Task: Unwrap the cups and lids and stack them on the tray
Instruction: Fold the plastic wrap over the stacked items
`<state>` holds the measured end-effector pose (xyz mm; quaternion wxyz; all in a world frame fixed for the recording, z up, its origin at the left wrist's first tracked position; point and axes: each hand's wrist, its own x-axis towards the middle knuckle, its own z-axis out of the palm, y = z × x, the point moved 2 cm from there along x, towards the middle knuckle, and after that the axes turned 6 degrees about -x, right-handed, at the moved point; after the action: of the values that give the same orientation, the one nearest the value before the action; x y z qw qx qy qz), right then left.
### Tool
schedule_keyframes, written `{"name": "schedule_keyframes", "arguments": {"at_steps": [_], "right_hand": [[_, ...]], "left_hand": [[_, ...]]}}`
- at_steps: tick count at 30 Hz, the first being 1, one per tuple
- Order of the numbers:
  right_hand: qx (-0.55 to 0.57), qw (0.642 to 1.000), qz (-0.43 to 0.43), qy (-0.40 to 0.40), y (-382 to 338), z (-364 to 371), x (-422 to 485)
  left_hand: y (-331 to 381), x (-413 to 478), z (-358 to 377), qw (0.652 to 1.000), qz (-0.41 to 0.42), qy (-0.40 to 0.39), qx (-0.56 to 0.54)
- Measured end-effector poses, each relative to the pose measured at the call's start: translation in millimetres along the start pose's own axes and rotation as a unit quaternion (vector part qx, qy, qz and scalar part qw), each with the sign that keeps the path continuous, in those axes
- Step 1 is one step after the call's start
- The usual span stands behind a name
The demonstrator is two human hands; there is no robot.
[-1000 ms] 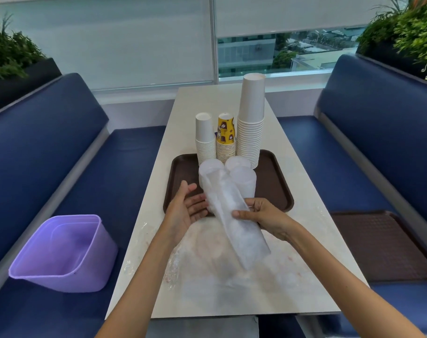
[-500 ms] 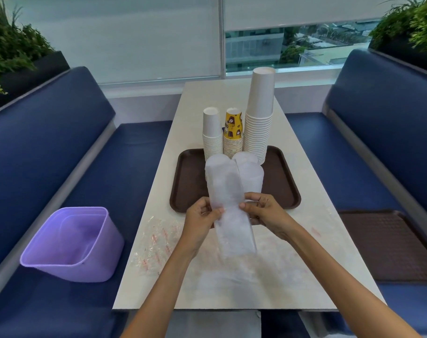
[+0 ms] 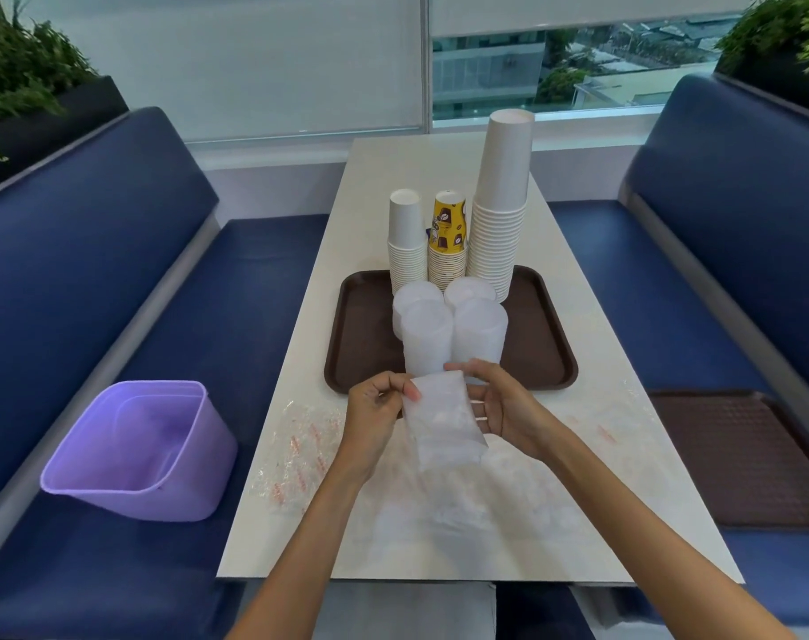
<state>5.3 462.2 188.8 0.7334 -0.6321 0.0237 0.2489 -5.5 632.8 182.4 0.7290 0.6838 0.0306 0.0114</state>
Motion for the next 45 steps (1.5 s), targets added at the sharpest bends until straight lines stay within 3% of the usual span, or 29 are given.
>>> {"name": "schedule_keyframes", "arguments": {"at_steps": [5, 9, 13, 19, 25, 28, 34, 41, 45], "right_hand": [[-0.1, 0.995, 0.001, 0.013, 10, 11, 8], [-0.099, 0.993, -0.015, 0.066, 12, 20, 21], [-0.096, 0.991, -0.043, 0.077, 17, 34, 32], [-0.061, 0.991, -0.056, 0.108, 21, 47, 47], [-0.099, 0.993, -0.018, 0.063, 42, 67, 63], [-0.084, 0.994, 0.0, 0.065, 47, 76, 75], [-0.112, 0.993, 0.006, 0.029, 48, 104, 101], [-0.233, 0.972, -0.017, -0.009, 54, 168, 150], [-0.279, 0.959, -0.042, -0.021, 54, 206, 178]], "left_hand": [[-3, -1, -10, 1.0, -0.003, 0.015, -0.024], [-7, -4, -17, 0.986, -0.098, 0.072, -0.114], [-10, -11, -20, 0.987, -0.143, 0.054, -0.056], [-29, -15, -38, 0.988, -0.128, 0.086, -0.006], [-35, -9, -56, 0.981, -0.128, 0.141, -0.031], [-38, -9, -68, 0.981, -0.086, 0.171, -0.028], [-47, -3, -95, 0.984, -0.043, 0.165, 0.055], [-60, 11, -157, 0.958, -0.048, 0.273, 0.069], [-59, 27, -211, 0.927, -0.01, 0.357, 0.115]]}}
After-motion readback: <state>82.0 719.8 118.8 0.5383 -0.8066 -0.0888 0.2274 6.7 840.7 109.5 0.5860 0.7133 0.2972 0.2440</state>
